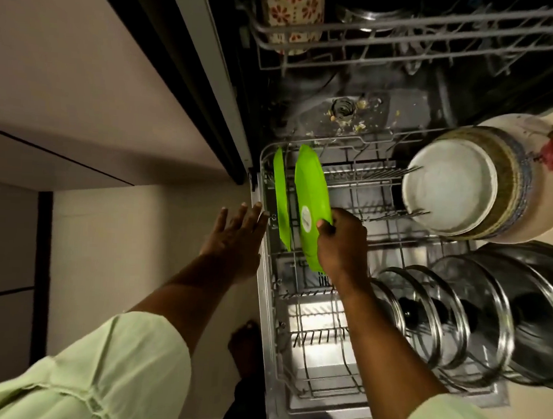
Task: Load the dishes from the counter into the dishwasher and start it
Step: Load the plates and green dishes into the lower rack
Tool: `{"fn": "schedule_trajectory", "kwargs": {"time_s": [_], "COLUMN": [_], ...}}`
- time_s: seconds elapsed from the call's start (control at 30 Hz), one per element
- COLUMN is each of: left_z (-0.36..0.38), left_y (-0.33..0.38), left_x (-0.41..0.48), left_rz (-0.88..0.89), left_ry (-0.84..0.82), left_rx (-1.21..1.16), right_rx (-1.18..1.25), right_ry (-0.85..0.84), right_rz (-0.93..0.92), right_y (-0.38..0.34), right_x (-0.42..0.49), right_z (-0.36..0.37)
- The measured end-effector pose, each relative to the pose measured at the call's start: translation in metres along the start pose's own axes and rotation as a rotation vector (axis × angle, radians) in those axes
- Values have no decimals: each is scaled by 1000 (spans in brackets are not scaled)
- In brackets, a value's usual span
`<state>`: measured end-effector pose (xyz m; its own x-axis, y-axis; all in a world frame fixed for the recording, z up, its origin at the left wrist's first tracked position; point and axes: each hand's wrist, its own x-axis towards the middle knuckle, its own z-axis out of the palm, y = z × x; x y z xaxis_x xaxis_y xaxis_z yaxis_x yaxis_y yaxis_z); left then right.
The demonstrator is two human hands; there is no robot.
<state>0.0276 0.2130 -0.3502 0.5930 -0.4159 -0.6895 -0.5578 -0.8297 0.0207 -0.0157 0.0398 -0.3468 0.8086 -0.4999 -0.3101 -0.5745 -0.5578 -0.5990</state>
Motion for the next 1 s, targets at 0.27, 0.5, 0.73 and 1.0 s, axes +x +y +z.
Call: {"fn": "schedule_trajectory", "kwargs": {"time_s": [0.27,0.5,0.73,1.0], "left_z": [6,14,7,-4], "left_y": [-2,-2,-2,2], "left_x": [27,39,39,43], "left_rz": [-11,-3,34,29], "left_ry": [-94,-100,-115,-182], "left_rx": [-10,8,23,12], "right_rx": [-37,-38,-1,36], "right_ry": [-102,-137,-300,-346], "right_rz": [-17,-23,42,-8], "right_y": [-15,-14,-4,-4], "right_x": [24,42,56,53], "right_z": [21,34,48,45]}}
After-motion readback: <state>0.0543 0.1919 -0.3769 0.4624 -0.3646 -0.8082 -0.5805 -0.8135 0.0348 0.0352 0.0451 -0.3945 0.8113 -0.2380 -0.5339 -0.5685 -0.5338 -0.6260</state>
